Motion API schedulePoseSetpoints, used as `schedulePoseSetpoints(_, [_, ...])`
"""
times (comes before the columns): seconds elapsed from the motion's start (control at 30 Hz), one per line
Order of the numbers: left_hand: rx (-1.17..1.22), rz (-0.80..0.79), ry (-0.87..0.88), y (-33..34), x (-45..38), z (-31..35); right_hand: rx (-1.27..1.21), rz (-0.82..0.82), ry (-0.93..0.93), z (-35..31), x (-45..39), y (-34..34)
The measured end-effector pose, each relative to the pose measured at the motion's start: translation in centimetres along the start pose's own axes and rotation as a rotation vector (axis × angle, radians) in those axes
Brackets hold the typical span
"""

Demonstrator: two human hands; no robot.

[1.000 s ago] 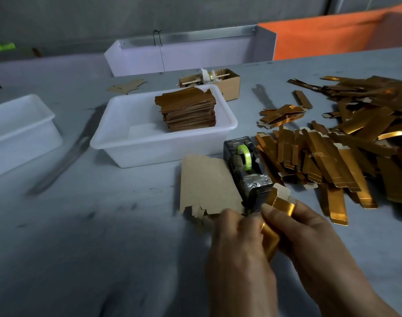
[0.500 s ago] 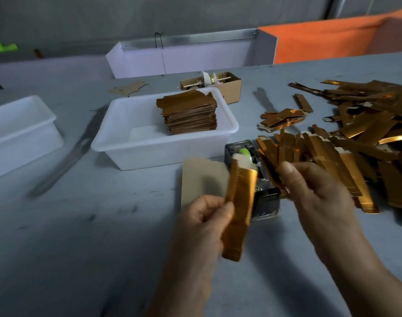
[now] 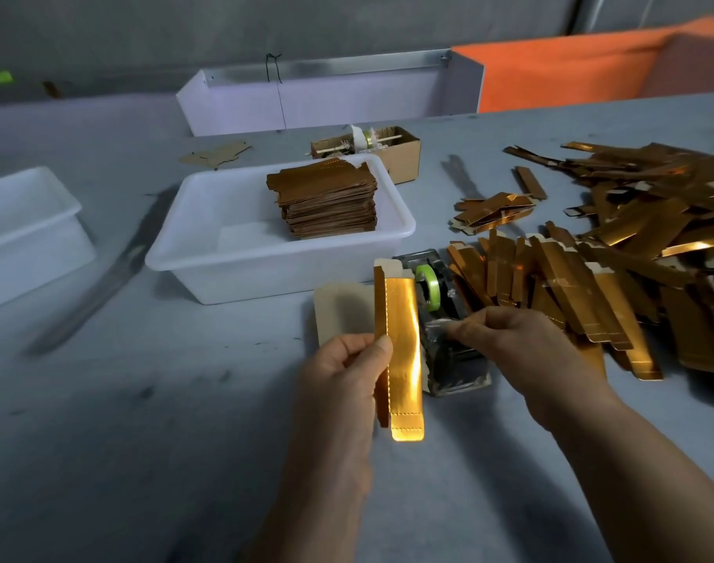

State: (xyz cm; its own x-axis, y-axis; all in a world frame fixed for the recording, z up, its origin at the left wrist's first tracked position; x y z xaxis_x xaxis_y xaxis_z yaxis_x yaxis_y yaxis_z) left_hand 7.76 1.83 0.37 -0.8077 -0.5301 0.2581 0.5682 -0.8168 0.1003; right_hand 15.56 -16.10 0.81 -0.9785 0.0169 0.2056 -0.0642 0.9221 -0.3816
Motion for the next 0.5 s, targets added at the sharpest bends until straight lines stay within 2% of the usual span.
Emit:
schedulePoseSetpoints(0.17, [0.035, -0.050, 0.006, 1.3, 0.4, 0.1, 0.026, 0.025, 0.029, 0.1, 0.1, -0.1])
schedulePoseSetpoints(0.33, [0.090, -0.080, -0.077, 3.3, 0.8, -1.1, 0.028, 0.025, 0.020, -0.3, 0.1, 0.0])
schedulePoseSetpoints(0.4, [0.071, -0.073, -0.085, 3.7, 0.9, -1.6, -0.050, 0.017, 0.037, -0.3, 0.3, 0.1])
schedulePoseSetpoints(0.5, [0.054, -0.054, -0.057, 3.8, 1.0, -1.8, -0.319, -0.026, 0.098, -0.1, 0.8, 0.2])
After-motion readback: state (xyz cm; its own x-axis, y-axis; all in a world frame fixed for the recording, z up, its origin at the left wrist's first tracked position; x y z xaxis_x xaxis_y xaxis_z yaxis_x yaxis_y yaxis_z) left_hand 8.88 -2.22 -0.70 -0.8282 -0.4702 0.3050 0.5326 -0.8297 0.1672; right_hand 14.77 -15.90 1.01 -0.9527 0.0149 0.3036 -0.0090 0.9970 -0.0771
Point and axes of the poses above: each hand's wrist, its own x-axis away from the middle knuckle, its own y-axis out of the palm, z = x × y, the point moved 10 cm from there along -x, towards the middle knuckle, and after that the axes turned 8 degrees about z, right-handed, at the moved point
